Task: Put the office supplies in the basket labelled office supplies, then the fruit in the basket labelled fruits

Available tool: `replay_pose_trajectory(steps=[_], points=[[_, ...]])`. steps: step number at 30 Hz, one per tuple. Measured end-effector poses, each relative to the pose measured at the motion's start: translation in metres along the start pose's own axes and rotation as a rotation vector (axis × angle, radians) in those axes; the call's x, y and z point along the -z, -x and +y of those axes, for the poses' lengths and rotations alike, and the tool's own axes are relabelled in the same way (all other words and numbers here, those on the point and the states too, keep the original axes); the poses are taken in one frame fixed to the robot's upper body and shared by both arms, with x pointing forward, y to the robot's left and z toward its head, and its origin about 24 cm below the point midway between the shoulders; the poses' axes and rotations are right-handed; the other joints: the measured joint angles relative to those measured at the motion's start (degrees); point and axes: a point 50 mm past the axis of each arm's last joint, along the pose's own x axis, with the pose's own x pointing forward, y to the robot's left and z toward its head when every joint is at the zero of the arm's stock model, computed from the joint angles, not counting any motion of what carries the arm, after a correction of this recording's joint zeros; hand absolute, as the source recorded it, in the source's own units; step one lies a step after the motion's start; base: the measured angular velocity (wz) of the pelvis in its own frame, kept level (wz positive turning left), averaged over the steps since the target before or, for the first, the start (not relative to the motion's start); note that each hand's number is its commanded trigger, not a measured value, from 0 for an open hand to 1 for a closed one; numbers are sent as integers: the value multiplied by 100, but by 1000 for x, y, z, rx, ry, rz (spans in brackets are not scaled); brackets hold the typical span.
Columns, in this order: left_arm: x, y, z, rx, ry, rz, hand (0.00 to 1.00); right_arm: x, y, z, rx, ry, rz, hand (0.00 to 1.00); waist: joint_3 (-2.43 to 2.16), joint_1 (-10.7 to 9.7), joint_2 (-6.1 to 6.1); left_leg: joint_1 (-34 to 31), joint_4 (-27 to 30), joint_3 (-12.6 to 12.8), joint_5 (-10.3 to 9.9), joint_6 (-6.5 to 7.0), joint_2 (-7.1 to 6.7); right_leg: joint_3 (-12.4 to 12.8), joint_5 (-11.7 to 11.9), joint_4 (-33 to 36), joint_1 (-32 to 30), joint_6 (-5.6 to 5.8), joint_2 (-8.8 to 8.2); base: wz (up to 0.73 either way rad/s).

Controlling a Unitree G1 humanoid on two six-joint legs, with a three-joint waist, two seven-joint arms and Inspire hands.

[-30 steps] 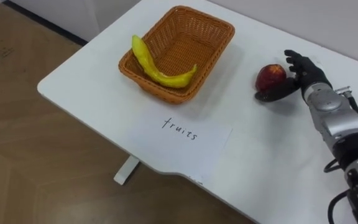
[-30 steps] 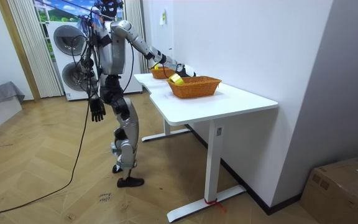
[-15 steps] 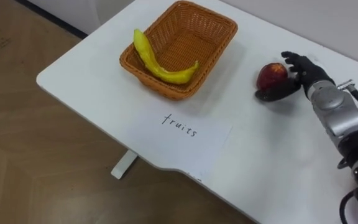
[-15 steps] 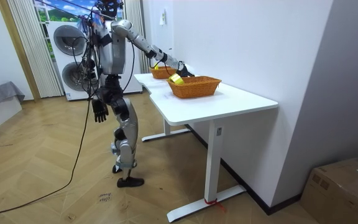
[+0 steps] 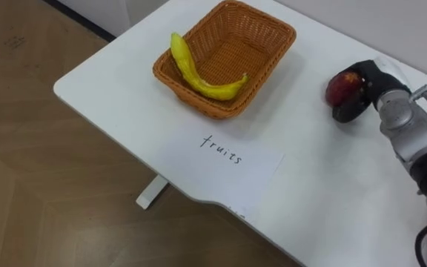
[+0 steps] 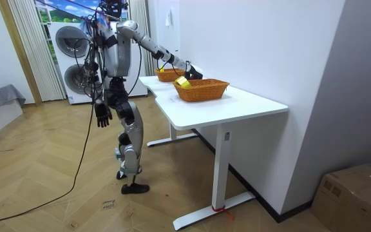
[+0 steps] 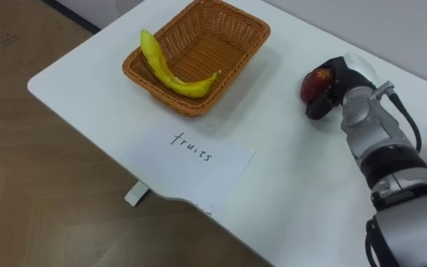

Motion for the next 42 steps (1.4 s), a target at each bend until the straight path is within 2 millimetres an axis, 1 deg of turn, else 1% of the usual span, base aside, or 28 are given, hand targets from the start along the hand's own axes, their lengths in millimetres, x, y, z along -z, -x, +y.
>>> replay_pose_trajectory(steps=[4, 5, 9, 11, 12, 19, 22, 23, 24, 25, 26, 27, 29, 30, 32, 33, 34, 35, 36, 40, 42], points=[[0, 0, 0, 0, 1, 4, 0, 1, 0, 0, 0, 1, 2, 100, 6, 8, 2, -2, 7, -4, 0, 1, -6, 3, 9, 0, 4, 3, -1, 0], [0, 0, 1, -2, 0, 3, 0, 0, 0, 0, 0, 2, 2, 100, 17, 17, 17, 0, 6, -2, 0, 1, -5, 11, 10, 0, 3, 3, -1, 0], [-1, 0, 1, -6, 2, 2, 0, -1, 0, 1, 0, 13, -2, 100, 22, 9, 28, 3, 8, -7, 0, 1, -2, 2, 11, 0, 10, 1, 1, 0], [0, 0, 1, -4, -2, 4, 0, -1, 0, 0, -1, 12, -4, 100, 21, 8, 26, 4, 8, -1, 0, 1, -1, 7, 13, -4, 7, 0, 0, 0], [0, 0, 1, -5, -3, 4, 0, -1, 0, 0, -2, 11, -5, 100, 8, 6, 7, 4, 8, 2, -1, 1, -1, 11, 14, -4, 2, 0, -1, 0], [-3, 0, 4, -32, -6, -9, 0, -6, 0, 0, -30, -6, -25, 100, 0, -51, 8, 70, 6, 22, 1, 4, 1, 14, 15, -3, 45, 2, -2, 0], [-7, 0, 6, -53, -12, -20, 0, -17, 1, 1, -70, -10, -67, 100, -11, -147, 13, 90, -19, 26, -1, 3, 6, 2, 15, -4, 71, 3, -3, -2], [-7, 0, 6, -54, -8, -22, 0, -26, 3, 0, -86, -12, -103, 100, -20, -173, 20, 117, -40, 46, 0, 4, 8, 0, 15, -5, 81, 3, -6, -5], [-6, 1, 7, -56, 6, -24, 0, -38, 5, -2, -88, -15, -152, 100, -44, -238, 22, 122, -45, 42, 2, 5, 7, -3, 15, -5, 90, 3, -9, 0], [-6, 1, 8, -59, 13, -24, 0, -44, 6, -3, -85, -17, -180, 100, -60, -289, 16, 125, -47, 41, 4, 4, 6, -9, 14, -5, 97, 3, -12, 5], [-5, 1, 10, -64, 29, -22, 0, -57, 9, -6, -79, -43, -238, 100, -71, -344, 14, 179, -57, 50, 13, 6, 6, -15, 14, -8, 138, 5, -13, 3], [-4, 1, 11, -68, 35, -21, 0, -63, 11, -7, -79, -56, -264, 100, -72, -356, 14, 230, -75, 50, 16, 8, 6, -11, 13, -22, 181, 6, -11, 0], [-3, 2, 15, -85, 62, -21, 0, -77, 16, -11, -85, -130, -330, 100, -118, -434, -25, 435, -197, 24, 18, 11, -5, -13, -6, -103, 388, 39, -4, 9], [-1, 2, 16, -93, 76, -21, 0, -82, 18, -12, -86, -155, -354, 100, -129, -466, -40, 533, -239, 16, 16, 12, -13, -9, -22, -104, 497, 64, -6, 13], [1, 3, 17, -107, 78, -15, 0, -86, 20, -16, -82, -188, -375, 100, -143, -474, -56, 679, -271, 8, 7, 22, -15, -5, -30, -111, 642, 78, -8, 9], [2, 3, 18, -114, 80, -10, 0, -87, 20, -18, -77, -200, -377, 100, -152, -496, -61, 754, -288, -42, -2, 31, -26, -8, -36, -131, 735, 87, -9, 9], [3, 3, 18, -116, 81, -8, 0, -87, 20, -19, -75, -204, -377, 100, -153, -499, -62, 791, -300, -47, -3, 32, -32, -1, -40, -146, 771, 94, -9, 6], [5, 3, 19, -122, 84, 1, 0, -86, 20, -19, -72, -199, -374, 100, -176, -497, -76, 833, -310, -37, -5, 36, -37, 15, -37, -181, 822, 103, -5, 0], [7, 4, 19, -127, 88, 8, 0, -88, 21, -20, -62, -166, -376, 100, -186, -495, -84, 843, -307, -37, -5, 36, -37, 27, -36, -184, 838, 107, -2, 0], [13, 4, 21, -134, 80, 33, 0, -95, 24, -22, -49, -71, -401, 100, -187, -540, -57, 897, -293, -58, -5, 35, -44, 19, -36, -189, 901, 108, -2, 0], [15, 4, 20, -134, 99, 43, 0, -102, 29, -25, -33, -20, -426, 100, -185, -539, -42, 903, -293, -58, -1, 29, -44, 21, -35, -183, 898, 107, -3, 0]])
